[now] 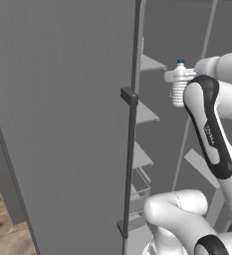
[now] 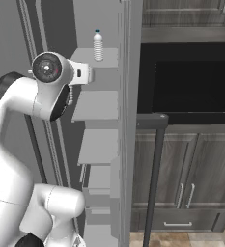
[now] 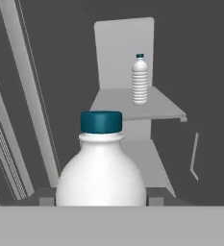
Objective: Take the bottled waters from the counter and place them in the freezer to freeze. Close the freezer door after placing the bottles.
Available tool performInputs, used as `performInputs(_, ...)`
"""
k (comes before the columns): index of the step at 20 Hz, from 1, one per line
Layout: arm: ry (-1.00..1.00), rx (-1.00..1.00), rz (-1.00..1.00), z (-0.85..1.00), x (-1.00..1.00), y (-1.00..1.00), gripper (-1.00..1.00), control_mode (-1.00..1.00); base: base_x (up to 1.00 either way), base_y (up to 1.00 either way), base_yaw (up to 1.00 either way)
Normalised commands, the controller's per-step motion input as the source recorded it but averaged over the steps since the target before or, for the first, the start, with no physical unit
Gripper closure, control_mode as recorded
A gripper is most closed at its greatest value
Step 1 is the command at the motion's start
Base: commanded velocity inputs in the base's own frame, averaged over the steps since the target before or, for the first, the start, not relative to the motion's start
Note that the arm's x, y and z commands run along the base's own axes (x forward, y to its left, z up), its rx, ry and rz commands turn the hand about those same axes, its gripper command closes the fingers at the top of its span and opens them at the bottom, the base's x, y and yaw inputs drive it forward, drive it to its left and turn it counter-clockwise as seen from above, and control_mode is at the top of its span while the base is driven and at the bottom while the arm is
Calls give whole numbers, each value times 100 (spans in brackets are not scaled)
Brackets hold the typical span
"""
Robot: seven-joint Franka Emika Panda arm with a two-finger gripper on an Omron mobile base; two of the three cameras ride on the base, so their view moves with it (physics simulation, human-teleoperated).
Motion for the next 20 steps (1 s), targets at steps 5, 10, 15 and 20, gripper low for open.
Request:
performInputs(5,-1,0,0,0,28,-1,100,-100,0,0,0)
performInputs(10,-5,0,0,1,34,0,100,-100,0,0,0)
performInputs(15,-4,0,0,11,31,0,100,-100,0,0,0)
performInputs(20,-4,-1,1,20,19,0,100,-100,0,0,0)
